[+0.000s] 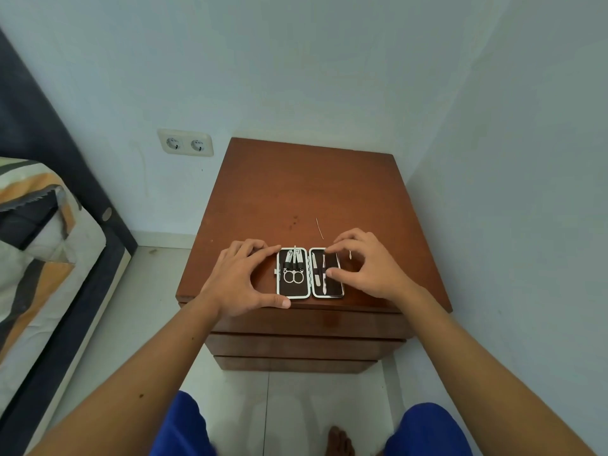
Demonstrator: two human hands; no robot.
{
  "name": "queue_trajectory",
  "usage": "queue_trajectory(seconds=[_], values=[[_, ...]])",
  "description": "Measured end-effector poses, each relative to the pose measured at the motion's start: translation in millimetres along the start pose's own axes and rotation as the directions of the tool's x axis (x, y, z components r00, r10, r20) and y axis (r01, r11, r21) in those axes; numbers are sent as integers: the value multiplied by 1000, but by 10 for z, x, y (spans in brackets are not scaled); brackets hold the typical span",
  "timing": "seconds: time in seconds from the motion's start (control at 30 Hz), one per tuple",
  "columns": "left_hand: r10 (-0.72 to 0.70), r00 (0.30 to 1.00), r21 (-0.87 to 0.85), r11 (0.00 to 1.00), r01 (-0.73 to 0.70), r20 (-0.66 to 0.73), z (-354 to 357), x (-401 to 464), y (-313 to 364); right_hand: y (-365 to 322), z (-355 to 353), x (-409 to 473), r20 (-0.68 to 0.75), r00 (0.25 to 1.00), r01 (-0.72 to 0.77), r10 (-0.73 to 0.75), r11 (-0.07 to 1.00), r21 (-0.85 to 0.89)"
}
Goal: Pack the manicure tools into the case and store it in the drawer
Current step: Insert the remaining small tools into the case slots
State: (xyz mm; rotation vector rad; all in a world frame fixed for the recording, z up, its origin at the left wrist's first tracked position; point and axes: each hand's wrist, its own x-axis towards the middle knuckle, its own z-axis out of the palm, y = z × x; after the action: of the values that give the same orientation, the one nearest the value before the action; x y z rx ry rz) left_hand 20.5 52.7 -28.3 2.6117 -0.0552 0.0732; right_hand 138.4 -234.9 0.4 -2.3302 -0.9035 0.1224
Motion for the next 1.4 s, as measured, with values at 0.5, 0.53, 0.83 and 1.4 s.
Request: queue_trajectory(seconds=[0.5,0.53,0.83,1.4], values=[[7,1000,6,1000,-7,-2,13,11,-15,435,-347,224,117,953,-284,281,959,11],[9,1000,5,1000,-9,-3,13,12,-13,443,-348,246,136,950,-284,281,959,3],[14,1000,1,1000,-14,-16,13,6,-12,508,-349,305,138,960,-247,244,969,11],[8,1000,-2,1000,-8,-12,11,-2,-8,350,-151,148,-1,979,-196,204,942,273]])
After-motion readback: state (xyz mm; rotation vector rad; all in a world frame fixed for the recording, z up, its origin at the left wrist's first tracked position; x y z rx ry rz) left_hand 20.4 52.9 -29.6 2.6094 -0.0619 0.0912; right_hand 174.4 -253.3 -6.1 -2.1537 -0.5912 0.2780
